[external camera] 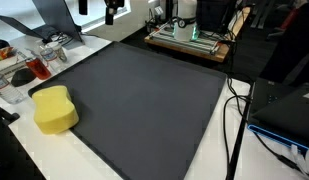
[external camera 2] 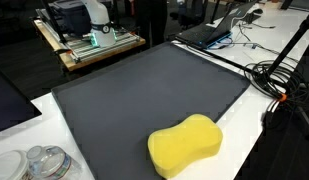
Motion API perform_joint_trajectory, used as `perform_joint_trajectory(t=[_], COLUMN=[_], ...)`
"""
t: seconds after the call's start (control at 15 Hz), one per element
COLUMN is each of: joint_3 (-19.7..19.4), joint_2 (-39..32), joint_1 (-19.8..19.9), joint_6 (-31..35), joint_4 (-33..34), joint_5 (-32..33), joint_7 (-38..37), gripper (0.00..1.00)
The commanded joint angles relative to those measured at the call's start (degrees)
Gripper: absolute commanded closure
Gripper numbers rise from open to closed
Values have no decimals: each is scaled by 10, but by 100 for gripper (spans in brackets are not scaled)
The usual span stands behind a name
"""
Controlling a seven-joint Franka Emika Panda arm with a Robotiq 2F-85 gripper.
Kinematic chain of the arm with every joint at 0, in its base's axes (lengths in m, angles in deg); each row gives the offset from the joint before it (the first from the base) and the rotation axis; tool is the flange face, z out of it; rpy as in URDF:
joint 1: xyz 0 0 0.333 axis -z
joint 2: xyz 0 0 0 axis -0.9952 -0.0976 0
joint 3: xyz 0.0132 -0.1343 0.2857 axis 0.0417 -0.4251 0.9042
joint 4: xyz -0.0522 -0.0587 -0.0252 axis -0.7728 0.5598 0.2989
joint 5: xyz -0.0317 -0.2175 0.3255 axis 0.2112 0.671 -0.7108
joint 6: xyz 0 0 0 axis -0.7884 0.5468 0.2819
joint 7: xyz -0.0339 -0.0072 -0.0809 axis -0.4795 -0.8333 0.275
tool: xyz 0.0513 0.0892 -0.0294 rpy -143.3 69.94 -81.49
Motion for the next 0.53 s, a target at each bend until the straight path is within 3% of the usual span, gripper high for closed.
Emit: perform_joint_trajectory(t=[0.0, 0.33, 0.47], joint_3=[-24, -67, -76], joint_2=[77, 83, 64], joint_1=[33, 56, 71], joint_6=[35, 14, -2], joint_4=[-104, -123, -111], joint_5=[-78, -216, -174], joint_7=[77, 205, 173], gripper=[0, 0, 0])
